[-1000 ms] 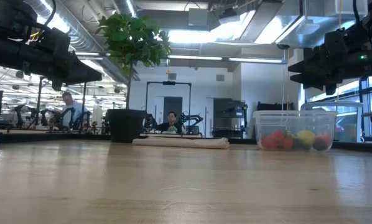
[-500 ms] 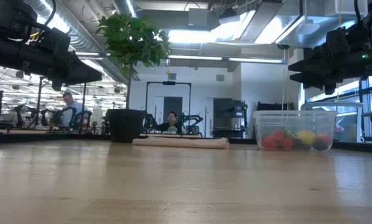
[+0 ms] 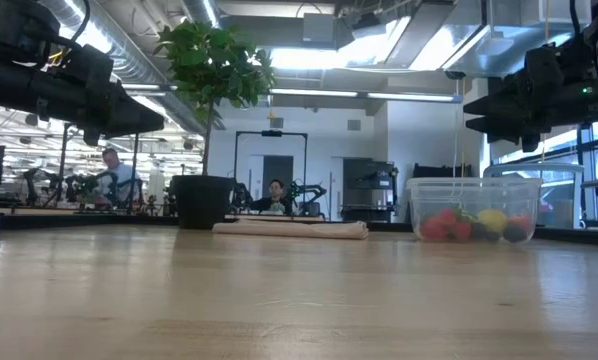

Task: Pick and placing Produce into tupperware
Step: Return to Home Position

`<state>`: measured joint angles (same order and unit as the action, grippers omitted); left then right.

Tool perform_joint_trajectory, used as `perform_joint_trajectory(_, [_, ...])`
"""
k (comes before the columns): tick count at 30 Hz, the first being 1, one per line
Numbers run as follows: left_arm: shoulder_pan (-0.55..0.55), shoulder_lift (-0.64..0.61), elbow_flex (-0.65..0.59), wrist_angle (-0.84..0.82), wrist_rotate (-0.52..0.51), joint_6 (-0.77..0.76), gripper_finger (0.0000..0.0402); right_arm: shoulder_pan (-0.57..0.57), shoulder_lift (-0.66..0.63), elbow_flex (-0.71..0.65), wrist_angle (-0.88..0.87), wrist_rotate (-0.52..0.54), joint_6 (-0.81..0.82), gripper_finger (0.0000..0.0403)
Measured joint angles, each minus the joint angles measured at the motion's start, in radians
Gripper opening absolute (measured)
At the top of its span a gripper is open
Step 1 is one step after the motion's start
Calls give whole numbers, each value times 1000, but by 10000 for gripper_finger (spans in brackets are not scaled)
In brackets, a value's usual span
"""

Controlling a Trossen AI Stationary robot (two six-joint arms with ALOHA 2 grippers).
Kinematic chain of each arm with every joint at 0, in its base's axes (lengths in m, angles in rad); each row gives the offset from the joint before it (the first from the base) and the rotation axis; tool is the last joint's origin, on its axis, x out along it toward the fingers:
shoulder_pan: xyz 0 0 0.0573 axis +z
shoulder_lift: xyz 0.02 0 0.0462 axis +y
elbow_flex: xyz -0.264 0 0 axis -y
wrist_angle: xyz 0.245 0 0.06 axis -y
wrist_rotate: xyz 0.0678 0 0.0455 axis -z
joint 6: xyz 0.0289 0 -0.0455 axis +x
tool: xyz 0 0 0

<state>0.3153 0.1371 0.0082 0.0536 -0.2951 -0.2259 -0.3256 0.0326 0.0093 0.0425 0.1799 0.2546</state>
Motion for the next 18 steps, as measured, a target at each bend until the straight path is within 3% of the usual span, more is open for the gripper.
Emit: perform_joint_trajectory(18, [0, 0, 0, 0, 0, 0, 121, 0, 0, 0, 0, 1, 1, 213])
